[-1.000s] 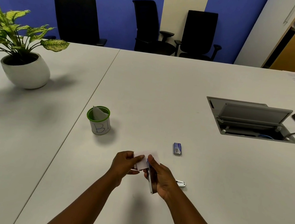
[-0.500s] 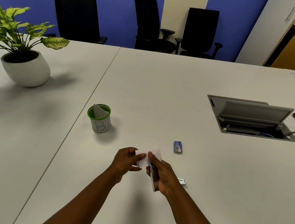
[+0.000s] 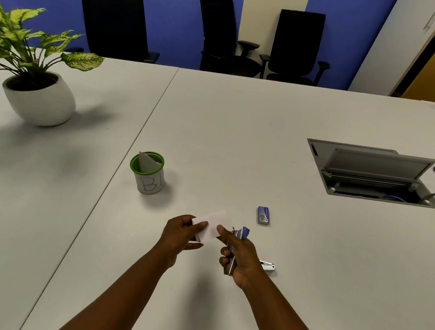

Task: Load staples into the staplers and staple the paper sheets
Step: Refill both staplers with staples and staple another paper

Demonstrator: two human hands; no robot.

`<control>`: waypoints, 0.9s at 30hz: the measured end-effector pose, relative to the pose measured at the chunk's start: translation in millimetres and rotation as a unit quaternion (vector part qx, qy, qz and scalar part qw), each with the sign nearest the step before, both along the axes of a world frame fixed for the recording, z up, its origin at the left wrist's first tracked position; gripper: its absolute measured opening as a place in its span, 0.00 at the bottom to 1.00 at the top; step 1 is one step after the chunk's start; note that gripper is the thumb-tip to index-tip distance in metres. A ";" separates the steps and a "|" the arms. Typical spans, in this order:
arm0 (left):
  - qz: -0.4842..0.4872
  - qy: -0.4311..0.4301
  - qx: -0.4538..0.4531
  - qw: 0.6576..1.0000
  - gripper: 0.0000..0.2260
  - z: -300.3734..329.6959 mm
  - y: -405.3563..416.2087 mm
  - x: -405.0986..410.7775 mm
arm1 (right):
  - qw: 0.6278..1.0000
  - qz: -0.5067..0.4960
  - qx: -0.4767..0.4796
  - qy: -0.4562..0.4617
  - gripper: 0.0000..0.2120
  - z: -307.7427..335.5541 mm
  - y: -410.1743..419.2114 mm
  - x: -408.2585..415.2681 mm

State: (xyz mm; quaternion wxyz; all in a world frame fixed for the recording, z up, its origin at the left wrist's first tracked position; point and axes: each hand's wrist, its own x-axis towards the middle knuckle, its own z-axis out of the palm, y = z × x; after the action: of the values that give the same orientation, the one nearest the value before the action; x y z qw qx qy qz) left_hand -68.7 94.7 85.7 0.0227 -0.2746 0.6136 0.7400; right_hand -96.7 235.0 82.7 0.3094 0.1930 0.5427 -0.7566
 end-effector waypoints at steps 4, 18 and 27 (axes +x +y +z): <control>-0.037 -0.006 -0.012 0.999 0.12 -1.9 3.9 -0.1 | 0.999 -0.037 0.028 0.008 0.07 -3.4 -3.2 -1.4; 0.044 -0.048 0.029 0.997 0.03 -12.0 -15.0 1.9 | 0.966 0.116 0.178 0.145 0.11 -14.7 4.5 -5.6; 0.102 -0.053 0.049 0.992 0.05 -15.6 -37.1 4.8 | 0.690 0.425 0.399 0.429 0.22 -51.2 1.9 15.5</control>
State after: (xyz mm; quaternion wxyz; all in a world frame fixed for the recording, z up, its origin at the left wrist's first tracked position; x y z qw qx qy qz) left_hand -63.9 57.6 70.2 -0.0070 -0.3729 0.5436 0.7520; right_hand -81.2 236.8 31.5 0.2248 -0.2984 0.8912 -0.2572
